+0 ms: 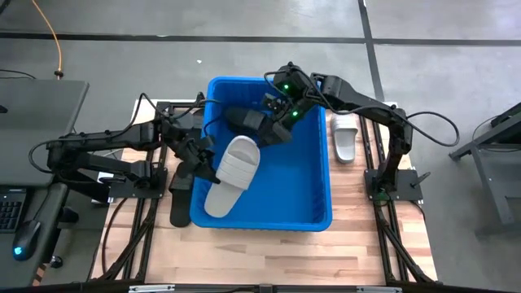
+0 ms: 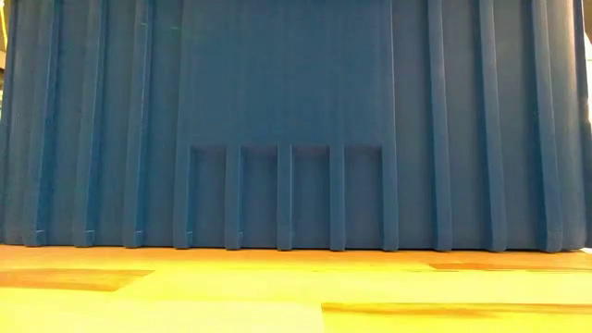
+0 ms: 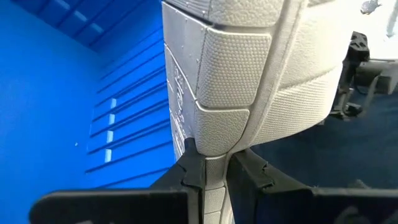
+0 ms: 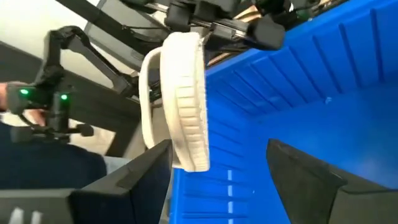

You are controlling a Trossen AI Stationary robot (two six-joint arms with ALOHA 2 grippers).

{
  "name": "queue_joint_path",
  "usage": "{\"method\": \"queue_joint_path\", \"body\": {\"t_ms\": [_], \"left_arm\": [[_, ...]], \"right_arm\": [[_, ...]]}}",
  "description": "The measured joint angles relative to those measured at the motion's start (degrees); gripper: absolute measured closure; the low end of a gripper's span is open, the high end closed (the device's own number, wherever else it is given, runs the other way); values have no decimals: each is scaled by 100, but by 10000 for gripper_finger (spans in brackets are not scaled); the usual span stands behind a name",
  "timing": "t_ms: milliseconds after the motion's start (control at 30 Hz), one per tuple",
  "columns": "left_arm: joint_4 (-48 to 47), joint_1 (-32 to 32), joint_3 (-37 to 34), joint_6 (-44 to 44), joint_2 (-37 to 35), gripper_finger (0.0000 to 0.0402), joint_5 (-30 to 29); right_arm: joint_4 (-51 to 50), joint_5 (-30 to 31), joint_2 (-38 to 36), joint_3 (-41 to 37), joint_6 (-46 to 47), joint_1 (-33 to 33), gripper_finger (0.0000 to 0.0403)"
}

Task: Pick and place slides into bin
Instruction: Put the white slide into the blue container

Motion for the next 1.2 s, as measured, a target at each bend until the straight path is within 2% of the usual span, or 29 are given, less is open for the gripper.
{"method": "queue_joint_path", "body": {"t_ms": [200, 400, 633, 700, 767, 933, 967, 1067, 1200], "left_arm": [[42, 7, 0, -23, 2, 374, -12], [40, 2, 0, -42, 2, 374, -22], [104, 4, 0, -63, 2, 374, -13], [106, 0, 0, -63, 2, 374, -10], [108, 2, 0, -61, 2, 374, 21], [75, 2, -2, 14, 4, 374, 56], [56, 2, -3, 32, 4, 375, 65], [13, 0, -11, 91, 4, 369, 77], [-86, 1, -9, 362, -6, 322, 114]], "right_arm": [[225, 374, -4, 0, -48, 77, 153], [648, 378, 104, 2, 91, 123, 153], [689, 271, 345, 0, 227, 260, 162], [688, 281, 367, 0, 207, 301, 186], [726, 281, 373, 0, 148, 342, 226], [724, 363, 378, 0, 31, 460, 371], [719, 501, 378, 0, -21, 503, 384], [724, 986, 376, 0, 62, 630, 380], [835, 1479, 313, 0, 56, 781, 395]]}}
